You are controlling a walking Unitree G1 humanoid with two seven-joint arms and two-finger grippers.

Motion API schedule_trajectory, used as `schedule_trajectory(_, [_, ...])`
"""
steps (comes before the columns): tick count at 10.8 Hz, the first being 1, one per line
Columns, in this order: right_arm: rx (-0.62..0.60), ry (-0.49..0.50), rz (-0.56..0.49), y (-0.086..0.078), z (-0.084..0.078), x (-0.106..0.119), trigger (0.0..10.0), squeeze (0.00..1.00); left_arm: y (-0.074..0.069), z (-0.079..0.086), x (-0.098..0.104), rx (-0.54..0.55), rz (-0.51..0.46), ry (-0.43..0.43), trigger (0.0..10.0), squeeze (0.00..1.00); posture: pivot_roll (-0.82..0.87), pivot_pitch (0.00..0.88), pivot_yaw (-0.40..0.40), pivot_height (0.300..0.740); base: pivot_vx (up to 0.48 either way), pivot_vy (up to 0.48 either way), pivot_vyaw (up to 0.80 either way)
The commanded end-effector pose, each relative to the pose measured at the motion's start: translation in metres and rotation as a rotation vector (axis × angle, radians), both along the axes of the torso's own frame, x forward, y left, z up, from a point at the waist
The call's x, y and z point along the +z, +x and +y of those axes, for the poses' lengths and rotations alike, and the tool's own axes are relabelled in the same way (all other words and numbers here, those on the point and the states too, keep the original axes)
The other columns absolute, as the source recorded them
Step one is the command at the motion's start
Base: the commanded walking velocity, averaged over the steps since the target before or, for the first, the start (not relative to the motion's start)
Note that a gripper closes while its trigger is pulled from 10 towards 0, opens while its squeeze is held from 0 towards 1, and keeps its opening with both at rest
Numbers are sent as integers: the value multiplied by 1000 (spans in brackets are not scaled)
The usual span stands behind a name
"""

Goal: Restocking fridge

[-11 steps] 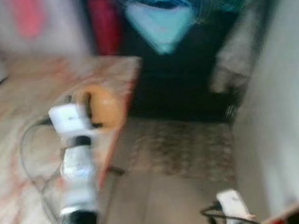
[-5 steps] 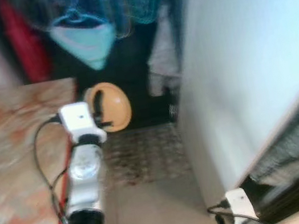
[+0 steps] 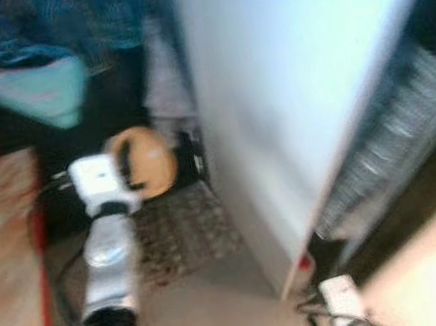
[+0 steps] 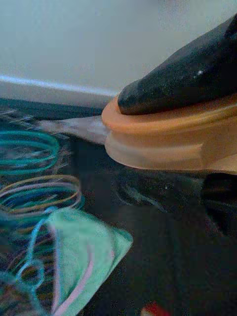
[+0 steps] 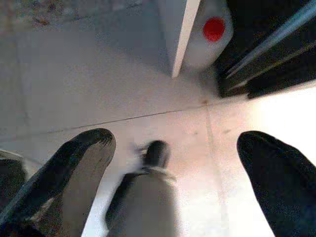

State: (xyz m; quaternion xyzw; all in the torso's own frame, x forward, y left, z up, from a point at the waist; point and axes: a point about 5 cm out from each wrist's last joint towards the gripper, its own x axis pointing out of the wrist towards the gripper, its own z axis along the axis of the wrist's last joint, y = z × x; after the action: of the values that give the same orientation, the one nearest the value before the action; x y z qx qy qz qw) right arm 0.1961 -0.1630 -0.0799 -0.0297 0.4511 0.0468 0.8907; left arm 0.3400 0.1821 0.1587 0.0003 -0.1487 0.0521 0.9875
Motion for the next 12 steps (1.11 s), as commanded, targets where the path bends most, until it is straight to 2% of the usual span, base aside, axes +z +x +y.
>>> schedule_trajectory(1, [-24,-15,19,-5,-10,-2,10000,0,2,0,-15,22,78,7,10000,0,114,92,25,740,0,0,-788])
schedule_trajectory(2, [-25,-16,20,-5,-10,-2,10000,0,2,10,-30,50,158,8,10000,0,115,94,25,740,0,0,-788])
schedule_trajectory(4, [-27,-19,21,-5,-10,-2,10000,0,-6,26,-80,79,422,-18,10000,0,111,92,29,740,0,0,-788])
schedule_trajectory(5, [-30,-19,20,-5,-10,-2,10000,0,-20,40,-109,165,567,-45,10000,0,109,94,29,740,0,0,-788])
schedule_trajectory(6, [-32,-19,20,-5,-10,-2,10000,0,-30,47,-126,213,657,-85,10000,0,112,95,29,740,0,0,-788])
schedule_trajectory(8, [-35,-18,19,-5,-9,-2,10000,0,-47,50,-152,259,812,-88,10000,0,114,95,33,740,0,0,-788])
schedule_trajectory(9, [-36,-17,19,-5,-8,-2,10000,0,-58,54,-164,310,879,-173,10000,0,111,94,35,740,0,0,-788])
schedule_trajectory(11, [-43,-18,17,-4,-8,-2,10000,0,-73,56,-179,319,964,-243,10000,0,112,93,42,740,0,0,-788])
schedule_trajectory(12, [-60,-12,11,-5,-6,-2,10000,0,-80,49,-187,237,983,-325,10000,0,110,92,51,740,0,0,-788])
